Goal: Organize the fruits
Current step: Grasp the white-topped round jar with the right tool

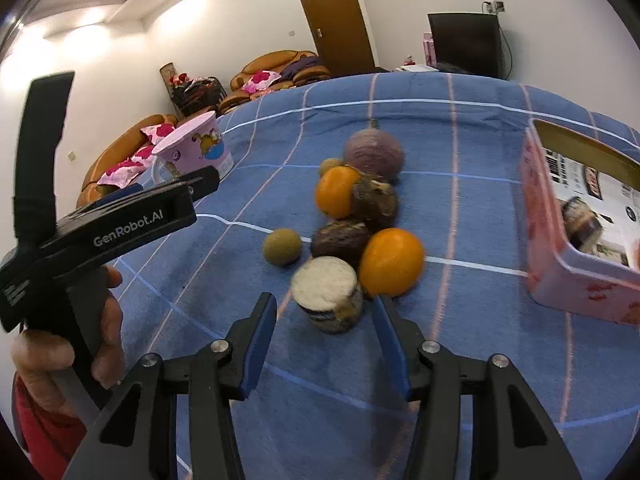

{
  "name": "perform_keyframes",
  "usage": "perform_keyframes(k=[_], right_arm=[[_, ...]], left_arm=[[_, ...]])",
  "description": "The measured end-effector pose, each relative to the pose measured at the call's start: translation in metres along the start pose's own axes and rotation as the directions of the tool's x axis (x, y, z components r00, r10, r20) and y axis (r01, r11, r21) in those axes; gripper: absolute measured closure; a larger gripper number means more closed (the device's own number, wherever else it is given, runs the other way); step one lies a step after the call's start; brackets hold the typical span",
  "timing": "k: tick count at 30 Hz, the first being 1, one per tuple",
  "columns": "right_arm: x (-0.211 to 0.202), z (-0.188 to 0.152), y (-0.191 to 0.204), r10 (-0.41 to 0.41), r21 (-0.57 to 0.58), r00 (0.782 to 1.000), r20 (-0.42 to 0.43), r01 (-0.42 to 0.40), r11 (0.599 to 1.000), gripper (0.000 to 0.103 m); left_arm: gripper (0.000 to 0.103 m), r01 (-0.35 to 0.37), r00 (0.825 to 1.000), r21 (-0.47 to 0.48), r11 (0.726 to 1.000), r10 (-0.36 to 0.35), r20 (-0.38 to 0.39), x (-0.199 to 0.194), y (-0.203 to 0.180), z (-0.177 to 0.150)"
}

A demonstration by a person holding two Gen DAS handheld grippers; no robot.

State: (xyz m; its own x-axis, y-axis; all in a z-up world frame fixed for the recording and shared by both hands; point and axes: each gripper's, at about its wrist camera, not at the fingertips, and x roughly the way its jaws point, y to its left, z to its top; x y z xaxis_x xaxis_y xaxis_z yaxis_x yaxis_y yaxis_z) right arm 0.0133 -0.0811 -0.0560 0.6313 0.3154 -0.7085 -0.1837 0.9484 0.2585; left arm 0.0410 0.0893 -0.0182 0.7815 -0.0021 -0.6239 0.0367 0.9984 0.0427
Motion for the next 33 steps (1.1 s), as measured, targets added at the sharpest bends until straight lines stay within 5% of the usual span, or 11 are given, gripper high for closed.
perform_keyframes(k=[3,5,14,18,22,33], right_arm=[[0.010,0.004,0.004,-0.013,-0.001,1.000,-0.016,0.013,1.000,0.052],[0.013,0.003,0.004,-0.030,0.002,0.999,-0.027,0.030,1.000,0.063],[-0.010,-0.005,0.001,-0.002,-0.037,1.000,-0.006,0.002,0.999,0.065],[-0.040,-0.011,-0.010,-0.019,-0.050,0.997,0.075,0.022,0.998,0.065],[-0.062,-0.013,-0.030,-0.082,-0.029,0.985,0.149,0.088,0.996,0.065],[-0.069,-0.012,-0.043,-0.075,0.016,0.985,0.155,0.073,0.997,0.065]], left_arm=[[0.000,0.008,1.000,0.026,1.000,-0.008,0.002,-0.001,-0.005,-0.001],[0.000,0.015,1.000,0.047,0.999,-0.015,-0.002,-0.002,-0.006,-0.003],[0.002,0.133,0.987,0.049,0.990,-0.128,-0.093,0.008,-0.010,-0.006],[0.022,0.229,0.967,0.070,0.971,-0.219,-0.133,0.009,-0.018,-0.010],[0.044,0.253,0.961,0.165,0.953,-0.228,-0.159,0.006,-0.037,-0.017],[0.045,0.352,0.928,0.223,0.909,-0.308,-0.207,0.003,-0.062,-0.025]])
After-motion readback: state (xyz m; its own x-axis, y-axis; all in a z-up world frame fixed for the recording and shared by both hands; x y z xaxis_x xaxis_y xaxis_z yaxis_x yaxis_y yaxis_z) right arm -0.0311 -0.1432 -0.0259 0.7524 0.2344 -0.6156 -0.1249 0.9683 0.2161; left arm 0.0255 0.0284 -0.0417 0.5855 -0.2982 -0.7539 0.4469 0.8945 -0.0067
